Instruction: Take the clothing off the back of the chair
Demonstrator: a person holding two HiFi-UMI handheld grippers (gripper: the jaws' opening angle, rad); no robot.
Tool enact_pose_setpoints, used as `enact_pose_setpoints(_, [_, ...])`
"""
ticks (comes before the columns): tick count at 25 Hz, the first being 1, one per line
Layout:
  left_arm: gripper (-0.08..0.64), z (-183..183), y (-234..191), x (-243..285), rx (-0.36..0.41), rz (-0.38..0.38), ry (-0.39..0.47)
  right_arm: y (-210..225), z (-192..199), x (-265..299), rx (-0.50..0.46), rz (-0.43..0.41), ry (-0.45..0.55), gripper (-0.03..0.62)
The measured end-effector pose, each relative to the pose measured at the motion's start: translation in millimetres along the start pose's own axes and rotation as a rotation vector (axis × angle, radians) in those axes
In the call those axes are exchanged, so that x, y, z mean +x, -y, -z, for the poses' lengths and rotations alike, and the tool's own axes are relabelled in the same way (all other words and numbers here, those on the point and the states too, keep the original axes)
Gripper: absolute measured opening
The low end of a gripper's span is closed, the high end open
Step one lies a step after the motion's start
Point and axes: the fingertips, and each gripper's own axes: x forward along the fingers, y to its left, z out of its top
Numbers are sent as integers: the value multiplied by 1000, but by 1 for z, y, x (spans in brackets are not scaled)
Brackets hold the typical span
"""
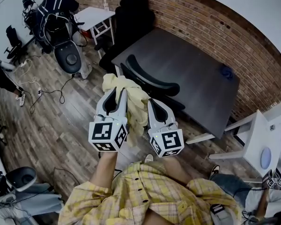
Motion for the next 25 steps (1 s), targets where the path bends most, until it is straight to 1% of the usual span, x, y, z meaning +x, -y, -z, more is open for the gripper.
enact_pose_setpoints(15, [91,38,4,-19,-13,-38,-28,-10,9,-12,8,-9,-17,-3])
enact_pose_setpoints(21, [91,47,4,-26,-9,-51,-26,-16,14,-13,2,-14,-26,-3])
enact_pose_setpoints(25, [91,51,5,-31,-4,-76,-21,-19,15,-16,-1,-21,-30,-3])
